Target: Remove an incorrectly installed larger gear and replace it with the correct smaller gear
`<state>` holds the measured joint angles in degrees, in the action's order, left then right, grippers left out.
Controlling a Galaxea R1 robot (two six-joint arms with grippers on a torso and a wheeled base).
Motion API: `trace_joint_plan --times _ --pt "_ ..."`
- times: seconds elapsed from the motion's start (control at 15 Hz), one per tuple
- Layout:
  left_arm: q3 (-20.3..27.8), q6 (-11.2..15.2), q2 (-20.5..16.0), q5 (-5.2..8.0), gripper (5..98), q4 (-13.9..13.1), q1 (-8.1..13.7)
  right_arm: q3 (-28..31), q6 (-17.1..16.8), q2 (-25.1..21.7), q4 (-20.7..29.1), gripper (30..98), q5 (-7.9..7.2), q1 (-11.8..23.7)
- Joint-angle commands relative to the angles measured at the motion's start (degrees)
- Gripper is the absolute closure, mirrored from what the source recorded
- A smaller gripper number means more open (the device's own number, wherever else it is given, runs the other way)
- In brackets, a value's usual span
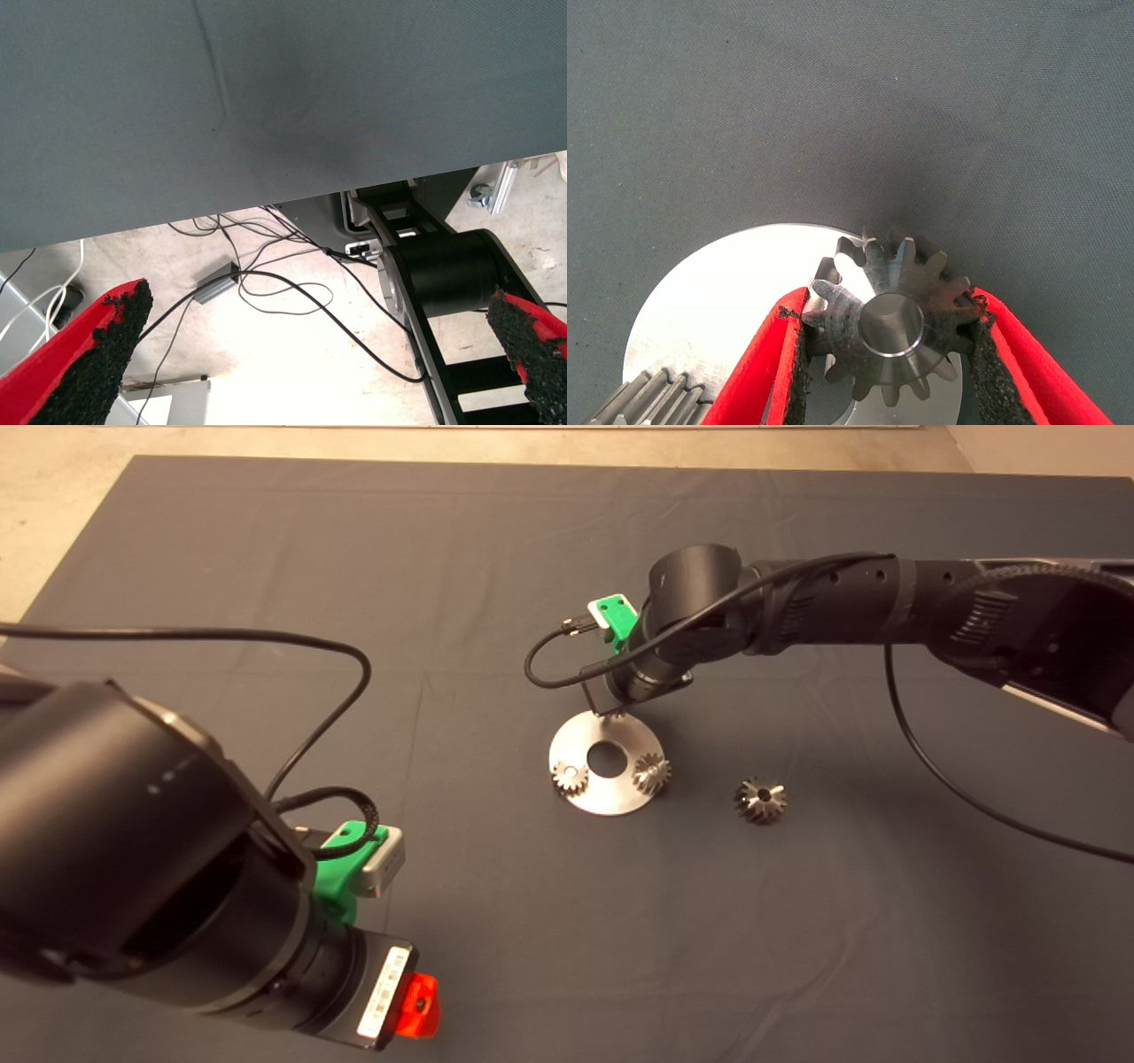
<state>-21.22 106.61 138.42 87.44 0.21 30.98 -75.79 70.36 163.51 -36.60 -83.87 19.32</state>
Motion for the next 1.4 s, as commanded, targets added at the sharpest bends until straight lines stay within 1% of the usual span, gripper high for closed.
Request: trace_joint_plan --times 0.0,0.8,1.33 --pt "0.8 0.0 0.0 7.56 5.4 -1.2 0.4 0.4 0.3 0.6 -0.4 88.2 0.02 1.1" --pt "0.8 0.0 0.0 7.56 5.4 -1.2 0.4 -0.1 0.3 1.9 -0.6 88.2 0.29 1.1" --pt "0.8 0.1 0.0 7.56 5.4 -1.2 0.4 -0.5 0.0 1.8 -0.7 88.2 -0.06 1.1"
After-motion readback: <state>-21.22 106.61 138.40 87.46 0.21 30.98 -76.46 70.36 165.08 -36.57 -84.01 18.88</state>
